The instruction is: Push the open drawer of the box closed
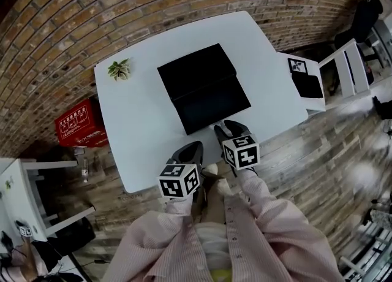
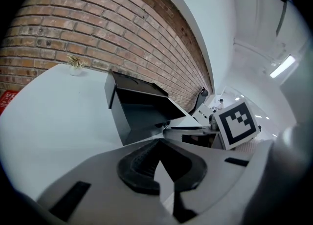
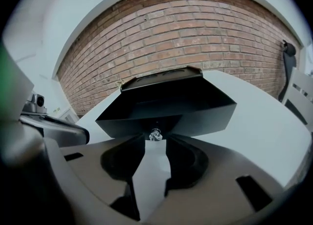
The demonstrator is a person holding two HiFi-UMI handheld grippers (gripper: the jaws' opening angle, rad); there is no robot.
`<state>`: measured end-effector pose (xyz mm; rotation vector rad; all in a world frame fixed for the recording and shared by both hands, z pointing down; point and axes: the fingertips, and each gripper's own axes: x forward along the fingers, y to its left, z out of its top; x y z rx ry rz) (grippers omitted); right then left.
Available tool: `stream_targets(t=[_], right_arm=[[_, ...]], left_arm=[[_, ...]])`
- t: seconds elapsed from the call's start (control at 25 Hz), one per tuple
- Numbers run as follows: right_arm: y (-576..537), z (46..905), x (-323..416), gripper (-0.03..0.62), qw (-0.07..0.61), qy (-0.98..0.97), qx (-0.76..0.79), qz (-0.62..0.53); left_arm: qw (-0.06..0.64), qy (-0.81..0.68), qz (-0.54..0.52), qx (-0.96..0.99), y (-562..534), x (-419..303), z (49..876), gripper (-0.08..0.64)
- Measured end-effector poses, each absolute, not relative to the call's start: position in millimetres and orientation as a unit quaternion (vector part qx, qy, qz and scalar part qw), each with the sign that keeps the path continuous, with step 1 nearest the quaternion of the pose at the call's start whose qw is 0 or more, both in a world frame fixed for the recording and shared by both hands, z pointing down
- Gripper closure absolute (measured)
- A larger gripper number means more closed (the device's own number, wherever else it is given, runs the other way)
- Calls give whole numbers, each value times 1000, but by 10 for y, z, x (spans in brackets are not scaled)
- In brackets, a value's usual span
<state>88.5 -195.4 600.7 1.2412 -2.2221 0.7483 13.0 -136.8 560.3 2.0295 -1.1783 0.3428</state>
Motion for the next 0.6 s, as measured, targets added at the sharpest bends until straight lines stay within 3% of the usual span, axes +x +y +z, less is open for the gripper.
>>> stream_targets(t=[0.08, 0.6], right_arm=[[-1962, 6014, 873, 513, 251, -813, 454, 266], [-1955, 6024, 871, 517, 264, -813, 448, 262]], left_arm=[[379, -458, 136, 793, -1349, 132, 5620, 565], [378, -462, 136, 790, -1391, 115, 5625, 565]])
